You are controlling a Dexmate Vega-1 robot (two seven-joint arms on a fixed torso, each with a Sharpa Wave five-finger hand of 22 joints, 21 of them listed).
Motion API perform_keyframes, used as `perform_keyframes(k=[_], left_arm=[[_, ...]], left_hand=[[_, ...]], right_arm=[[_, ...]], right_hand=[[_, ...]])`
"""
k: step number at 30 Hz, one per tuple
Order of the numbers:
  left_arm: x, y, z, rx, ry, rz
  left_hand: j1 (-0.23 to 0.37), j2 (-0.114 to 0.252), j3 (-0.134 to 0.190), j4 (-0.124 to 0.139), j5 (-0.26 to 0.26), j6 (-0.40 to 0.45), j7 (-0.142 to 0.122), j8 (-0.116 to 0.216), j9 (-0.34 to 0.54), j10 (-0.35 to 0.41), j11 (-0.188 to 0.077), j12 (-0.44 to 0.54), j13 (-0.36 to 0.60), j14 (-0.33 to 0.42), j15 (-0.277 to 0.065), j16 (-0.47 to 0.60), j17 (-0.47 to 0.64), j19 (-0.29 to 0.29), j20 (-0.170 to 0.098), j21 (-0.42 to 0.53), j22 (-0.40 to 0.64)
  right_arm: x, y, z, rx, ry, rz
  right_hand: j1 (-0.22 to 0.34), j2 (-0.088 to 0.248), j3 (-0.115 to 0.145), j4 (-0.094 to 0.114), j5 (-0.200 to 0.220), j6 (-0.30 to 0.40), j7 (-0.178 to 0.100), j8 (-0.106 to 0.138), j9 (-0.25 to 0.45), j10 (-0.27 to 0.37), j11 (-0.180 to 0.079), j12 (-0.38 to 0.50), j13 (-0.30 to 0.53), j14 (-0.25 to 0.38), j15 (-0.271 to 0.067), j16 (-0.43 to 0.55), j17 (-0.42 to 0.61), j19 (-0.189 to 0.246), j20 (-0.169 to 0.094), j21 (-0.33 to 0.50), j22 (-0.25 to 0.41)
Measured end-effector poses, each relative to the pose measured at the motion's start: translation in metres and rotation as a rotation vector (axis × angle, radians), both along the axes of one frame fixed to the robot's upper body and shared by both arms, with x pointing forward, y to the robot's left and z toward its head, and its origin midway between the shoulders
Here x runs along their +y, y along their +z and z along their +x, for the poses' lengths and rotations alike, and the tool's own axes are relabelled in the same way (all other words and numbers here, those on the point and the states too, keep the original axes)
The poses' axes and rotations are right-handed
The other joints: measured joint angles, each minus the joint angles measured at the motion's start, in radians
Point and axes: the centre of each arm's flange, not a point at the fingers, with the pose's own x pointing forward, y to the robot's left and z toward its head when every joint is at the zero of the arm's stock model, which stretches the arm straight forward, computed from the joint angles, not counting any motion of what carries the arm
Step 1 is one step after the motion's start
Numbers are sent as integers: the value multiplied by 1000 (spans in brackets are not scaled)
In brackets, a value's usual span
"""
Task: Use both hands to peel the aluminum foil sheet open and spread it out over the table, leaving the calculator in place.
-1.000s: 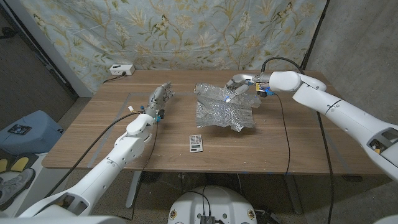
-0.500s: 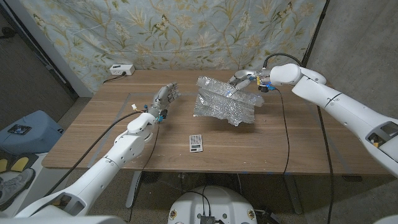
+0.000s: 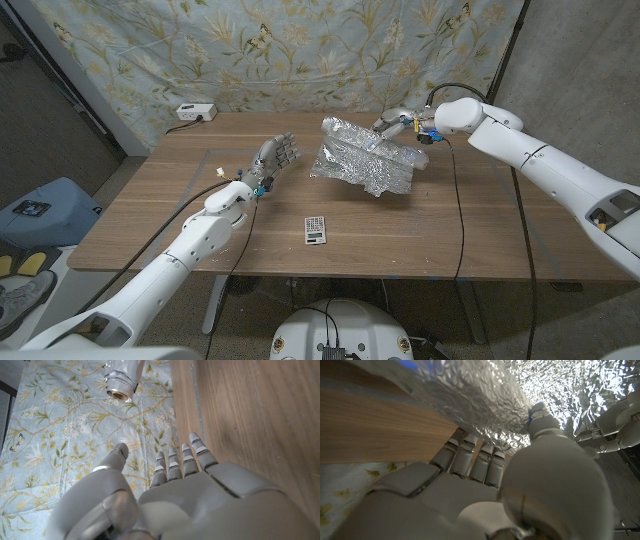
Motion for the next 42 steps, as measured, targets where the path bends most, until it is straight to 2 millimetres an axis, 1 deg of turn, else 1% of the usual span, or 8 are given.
perform_keyframes(k=[9,10,15,18,23,27,38,42], left_arm=[[-3,0,-6,-2,-41,-37],[-3,-1,-6,-2,-43,-39],[-5,-1,-8,-1,-58,-48],[-5,-2,-9,0,-66,-51],[-6,-4,-9,11,-79,-56],[-6,-6,-10,19,-87,-61],[-6,-10,-9,42,-102,-75],[-6,-11,-9,50,-108,-79]], left_hand=[[0,0,-1,-1,0,0,0,0,0,0,0,0,0,0,0,0,0,0,0,0,0],[0,0,-1,-1,0,0,0,0,0,0,0,0,0,0,0,0,0,0,0,0,0],[0,0,-5,-5,0,-9,2,0,0,-4,4,0,0,0,0,0,0,-6,5,-4,0],[0,0,-9,-1,0,-9,2,0,0,-6,5,0,0,0,0,0,0,-6,5,-4,0],[0,0,-13,-5,0,-16,9,0,0,-9,9,0,0,-6,6,0,5,-6,5,-4,0],[0,0,-13,-5,0,-22,4,0,0,-13,12,0,0,-7,7,0,5,-6,5,-7,0],[-2,3,-16,-8,0,-27,9,0,0,-13,12,0,5,-7,7,0,5,-6,5,-7,0],[-5,6,-23,-9,8,-27,9,0,0,-13,12,0,5,-7,7,0,5,-6,5,-7,0]], right_arm=[[-7,3,4,1,-50,31],[-7,3,4,1,-50,31],[-10,6,5,-4,-78,49],[-12,7,6,-4,-90,56],[-15,9,6,-4,-111,70],[-17,11,6,0,-126,80],[-25,15,6,31,-155,144],[-28,16,5,47,-164,169]], right_hand=[[0,0,0,0,-3,10,8,3,0,6,5,4,4,17,1,2,4,0,0,0,0],[0,0,-4,-4,-3,12,9,3,0,11,7,6,6,17,0,6,4,2,2,0,0],[0,0,-4,-4,-3,15,13,3,0,30,14,27,9,25,0,8,9,11,0,0,0],[1,-1,-4,-4,-4,17,14,3,0,32,14,27,13,29,-1,8,11,18,0,0,0],[1,-1,-10,-7,-4,23,20,2,-1,36,19,38,16,41,-6,8,13,23,-2,8,0],[1,-1,-10,-7,-7,23,20,2,-1,37,19,38,18,43,-7,8,14,31,6,8,0],[5,-5,-10,-7,-7,28,25,0,5,41,23,45,18,52,-6,8,19,36,0,8,0],[4,-4,-10,-7,-11,28,25,-4,5,41,23,51,18,53,-7,8,19,41,-5,8,0]])
